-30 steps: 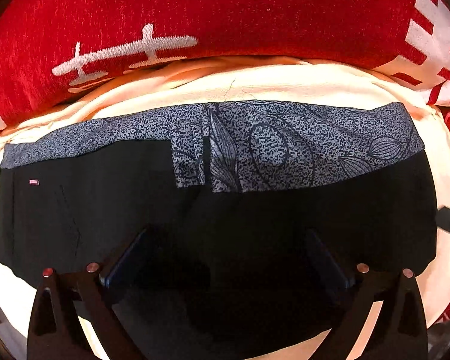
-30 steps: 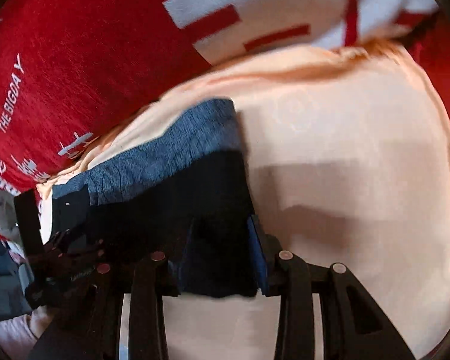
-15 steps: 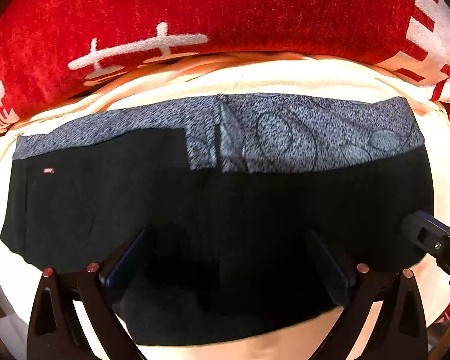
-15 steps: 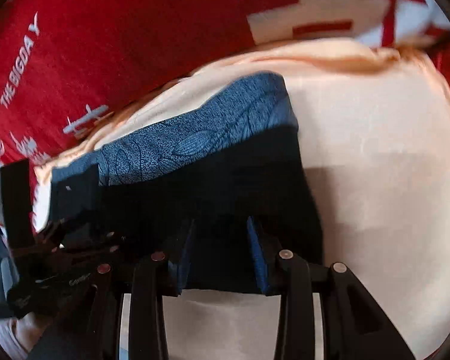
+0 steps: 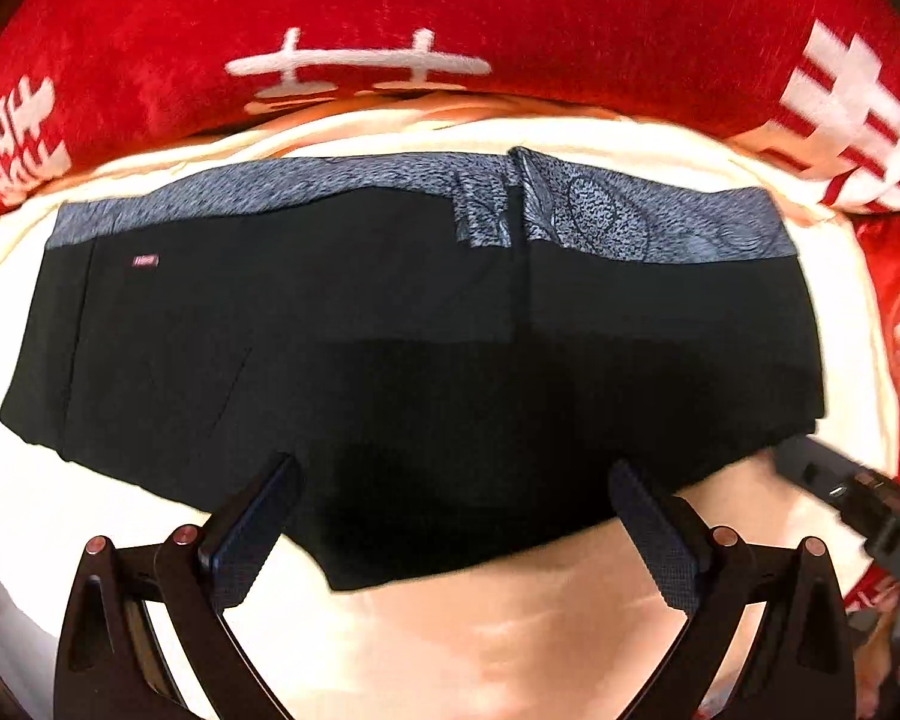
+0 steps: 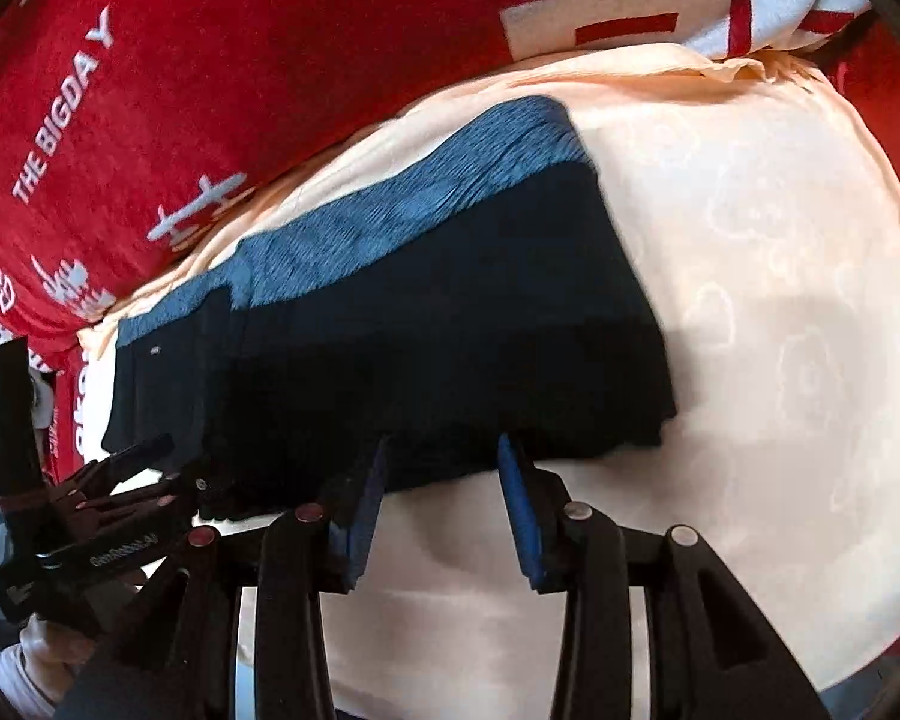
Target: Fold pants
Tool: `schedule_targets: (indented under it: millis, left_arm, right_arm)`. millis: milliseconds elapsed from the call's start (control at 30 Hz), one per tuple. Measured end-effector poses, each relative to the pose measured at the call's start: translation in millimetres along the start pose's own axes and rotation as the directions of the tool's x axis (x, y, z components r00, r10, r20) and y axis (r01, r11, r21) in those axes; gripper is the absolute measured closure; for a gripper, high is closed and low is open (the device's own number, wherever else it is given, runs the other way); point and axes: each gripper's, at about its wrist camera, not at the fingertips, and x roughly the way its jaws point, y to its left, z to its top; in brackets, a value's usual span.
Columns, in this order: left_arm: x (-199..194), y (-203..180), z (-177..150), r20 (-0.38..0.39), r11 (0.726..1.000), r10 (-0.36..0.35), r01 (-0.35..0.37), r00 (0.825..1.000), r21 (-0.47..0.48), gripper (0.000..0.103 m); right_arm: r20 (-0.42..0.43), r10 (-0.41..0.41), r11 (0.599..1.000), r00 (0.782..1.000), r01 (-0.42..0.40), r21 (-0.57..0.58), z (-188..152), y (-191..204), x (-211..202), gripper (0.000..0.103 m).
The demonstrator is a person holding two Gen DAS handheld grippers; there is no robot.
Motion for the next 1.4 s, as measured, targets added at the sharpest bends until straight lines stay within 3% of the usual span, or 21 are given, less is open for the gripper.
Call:
schedule_targets:
  millis: [100, 167, 467, 567, 767, 1133, 1400]
  left_arm:
    - [-15, 17, -11, 0.022, 0.997, -0.078, 0.078, 0.997, 0.005, 0.000]
    - [-27, 31, -21, 0.043, 0.994, -0.113, 0.112, 0.993, 0.015, 0.000]
    - [-54, 87, -48, 0.098, 0.987, -0.156, 0.158, 0.983, -0.014, 0.000]
    - [-55, 107, -55, 0.071, 0.989, -0.135, 0.138, 0.988, -0.043, 0.000]
    - [-57, 152, -67, 0.041, 0.988, -0.024, 0.030, 0.999, -0.150, 0.000]
    - [-59, 205, -71, 0.039, 0.974, 0.022, -0.013, 0.999, -0.224, 0.000]
    - [-55, 237, -67, 0.045, 0.963, 0.019, -0.006, 0.999, -0.269, 0.000]
  right_arm:
    - [-0.027, 0.000, 1.000, 1.000, 0.000, -0.010, -14, 15, 1, 0.056]
    - [-0.046, -0.004, 1.000, 0.999, 0.004, -0.020, -25, 25, 2, 0.046]
    - [-0.153, -0.031, 0.997, 0.988, 0.019, -0.081, -64, 74, 20, 0.043]
    - [-0.169, -0.038, 0.994, 0.985, 0.020, -0.110, -72, 92, 22, 0.040]
    - [-0.182, -0.050, 0.987, 0.982, 0.020, -0.162, -73, 129, 27, 0.039]
    - [-0.207, -0.073, 0.977, 0.976, 0.029, -0.210, -68, 178, 49, 0.039]
    - [-0.234, -0.087, 0.965, 0.968, 0.024, -0.261, -64, 213, 68, 0.039]
